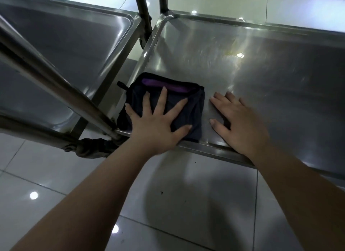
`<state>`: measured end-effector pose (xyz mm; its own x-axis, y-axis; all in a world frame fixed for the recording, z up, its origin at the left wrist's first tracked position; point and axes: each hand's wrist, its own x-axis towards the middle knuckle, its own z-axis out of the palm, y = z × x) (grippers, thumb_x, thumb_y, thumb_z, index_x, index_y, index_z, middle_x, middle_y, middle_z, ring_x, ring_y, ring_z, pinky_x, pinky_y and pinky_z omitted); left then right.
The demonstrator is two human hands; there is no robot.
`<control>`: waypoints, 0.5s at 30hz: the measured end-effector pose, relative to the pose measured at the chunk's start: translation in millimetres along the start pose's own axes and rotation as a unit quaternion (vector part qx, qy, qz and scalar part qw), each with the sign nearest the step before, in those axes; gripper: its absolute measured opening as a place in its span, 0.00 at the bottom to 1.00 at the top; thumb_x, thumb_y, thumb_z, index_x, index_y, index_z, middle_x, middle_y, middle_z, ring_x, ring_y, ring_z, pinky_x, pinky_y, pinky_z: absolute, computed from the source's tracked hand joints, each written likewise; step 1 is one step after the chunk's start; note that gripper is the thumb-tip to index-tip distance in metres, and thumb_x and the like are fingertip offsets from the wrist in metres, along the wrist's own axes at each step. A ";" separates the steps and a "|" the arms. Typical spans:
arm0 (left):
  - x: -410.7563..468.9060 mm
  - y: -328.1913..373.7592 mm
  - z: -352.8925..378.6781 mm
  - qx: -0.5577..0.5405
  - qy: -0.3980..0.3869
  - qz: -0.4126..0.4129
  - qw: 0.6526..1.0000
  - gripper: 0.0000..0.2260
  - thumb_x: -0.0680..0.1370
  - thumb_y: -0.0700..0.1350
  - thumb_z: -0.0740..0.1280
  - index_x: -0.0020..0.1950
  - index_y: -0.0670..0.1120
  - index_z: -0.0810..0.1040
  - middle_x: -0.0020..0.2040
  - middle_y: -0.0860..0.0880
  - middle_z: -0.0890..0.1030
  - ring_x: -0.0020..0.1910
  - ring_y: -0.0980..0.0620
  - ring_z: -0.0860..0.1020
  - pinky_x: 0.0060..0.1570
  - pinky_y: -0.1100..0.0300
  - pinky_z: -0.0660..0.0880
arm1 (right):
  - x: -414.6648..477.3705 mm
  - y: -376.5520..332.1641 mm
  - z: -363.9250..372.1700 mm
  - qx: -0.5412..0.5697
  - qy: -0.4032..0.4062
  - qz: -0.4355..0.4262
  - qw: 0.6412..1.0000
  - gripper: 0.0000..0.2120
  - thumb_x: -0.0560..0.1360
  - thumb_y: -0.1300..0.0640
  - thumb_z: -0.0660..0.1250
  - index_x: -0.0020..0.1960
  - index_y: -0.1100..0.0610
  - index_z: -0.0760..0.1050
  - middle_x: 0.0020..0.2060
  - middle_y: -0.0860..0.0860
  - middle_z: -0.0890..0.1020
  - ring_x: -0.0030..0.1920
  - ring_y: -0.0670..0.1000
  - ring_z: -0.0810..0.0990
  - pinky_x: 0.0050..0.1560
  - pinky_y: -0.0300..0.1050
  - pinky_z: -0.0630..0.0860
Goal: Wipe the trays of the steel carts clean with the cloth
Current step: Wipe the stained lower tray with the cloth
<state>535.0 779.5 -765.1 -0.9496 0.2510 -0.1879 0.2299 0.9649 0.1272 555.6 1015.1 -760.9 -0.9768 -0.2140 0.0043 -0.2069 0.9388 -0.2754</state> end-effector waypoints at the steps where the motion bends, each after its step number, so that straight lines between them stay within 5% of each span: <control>1: 10.7 2.5 -2.5 -0.004 -0.003 -0.003 1.000 0.32 0.67 0.78 0.38 0.69 0.75 0.34 0.79 0.56 0.34 0.77 0.39 0.36 0.63 0.25 0.34 | 0.1 0.3 0.3 0.003 0.000 0.002 1.000 0.29 0.78 0.42 0.55 0.78 0.49 0.59 0.77 0.45 0.61 0.77 0.50 0.55 0.76 0.49 0.52; 8: 111.5 21.0 -32.5 -0.048 -0.047 -0.026 0.997 0.37 0.66 0.77 0.54 0.71 0.75 0.42 0.79 0.58 0.38 0.76 0.40 0.34 0.54 0.20 0.33 | 2.5 3.5 0.1 0.027 -0.006 -0.002 1.000 0.30 0.79 0.41 0.57 0.78 0.47 0.59 0.77 0.44 0.60 0.78 0.48 0.53 0.77 0.46 0.47; 15: 134.2 36.5 -36.3 -0.015 -0.004 -0.039 0.999 0.41 0.63 0.83 0.46 0.74 0.72 0.45 0.80 0.57 0.44 0.77 0.39 0.37 0.53 0.19 0.33 | 2.2 3.6 -0.3 0.035 -0.003 0.005 0.999 0.30 0.78 0.40 0.57 0.77 0.46 0.60 0.77 0.43 0.61 0.78 0.47 0.53 0.75 0.43 0.45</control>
<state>408.3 845.5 -750.3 -0.9626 0.1764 -0.2055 0.1491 0.9786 0.1415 552.7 1018.1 -761.5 -0.9786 -0.2059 -0.0039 -0.1922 0.9197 -0.3423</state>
